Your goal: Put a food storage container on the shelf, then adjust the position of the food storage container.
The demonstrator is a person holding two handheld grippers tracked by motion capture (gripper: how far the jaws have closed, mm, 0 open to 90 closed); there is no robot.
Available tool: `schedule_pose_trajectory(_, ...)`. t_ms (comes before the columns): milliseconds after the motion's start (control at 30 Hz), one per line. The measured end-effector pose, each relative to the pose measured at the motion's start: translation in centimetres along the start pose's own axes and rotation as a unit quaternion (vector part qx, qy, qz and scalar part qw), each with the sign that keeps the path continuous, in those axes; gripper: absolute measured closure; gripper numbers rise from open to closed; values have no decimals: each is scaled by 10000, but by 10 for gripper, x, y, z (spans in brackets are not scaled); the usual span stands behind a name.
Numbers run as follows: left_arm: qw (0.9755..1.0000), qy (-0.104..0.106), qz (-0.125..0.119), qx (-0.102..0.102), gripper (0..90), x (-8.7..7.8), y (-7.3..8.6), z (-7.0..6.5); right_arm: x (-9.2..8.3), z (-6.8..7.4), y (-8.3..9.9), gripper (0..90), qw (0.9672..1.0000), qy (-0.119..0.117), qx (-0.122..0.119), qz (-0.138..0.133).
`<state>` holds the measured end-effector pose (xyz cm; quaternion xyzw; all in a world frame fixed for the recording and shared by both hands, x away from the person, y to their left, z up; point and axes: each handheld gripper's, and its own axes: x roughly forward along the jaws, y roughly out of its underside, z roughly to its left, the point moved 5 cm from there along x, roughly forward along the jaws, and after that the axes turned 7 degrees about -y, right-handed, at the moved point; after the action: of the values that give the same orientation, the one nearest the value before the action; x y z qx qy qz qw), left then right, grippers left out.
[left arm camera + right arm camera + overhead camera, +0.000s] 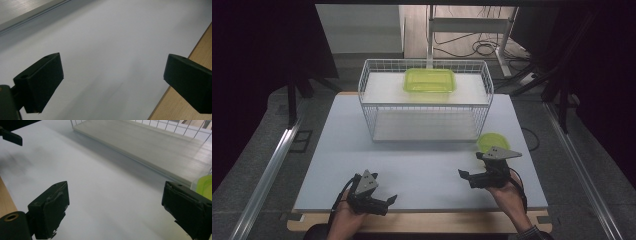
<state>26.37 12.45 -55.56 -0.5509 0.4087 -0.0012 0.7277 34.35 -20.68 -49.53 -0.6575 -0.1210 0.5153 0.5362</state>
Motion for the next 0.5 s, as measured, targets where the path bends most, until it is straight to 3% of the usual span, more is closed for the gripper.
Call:
schedule_pose_trajectory(267, 10000, -2, 28, 42, 24, 0, 0, -1, 6, -1, 18, 70, 9995, 90, 42, 292)
schedule_pose_trajectory(333, 10000, -3, 33, 52, 24, 1, 0, -1, 7, -4, 20, 34, 9993, 96, 188, 324)
schedule_pose_trajectory(467, 10000, -5, 40, 57, 24, 1, 0, -1, 6, -4, 18, 17, 9991, 105, 252, 309)
schedule_pose_trajectory(500, 10000, -7, 39, 59, 23, 1, 0, -1, 5, -5, 16, 37, 9986, 115, 385, 344)
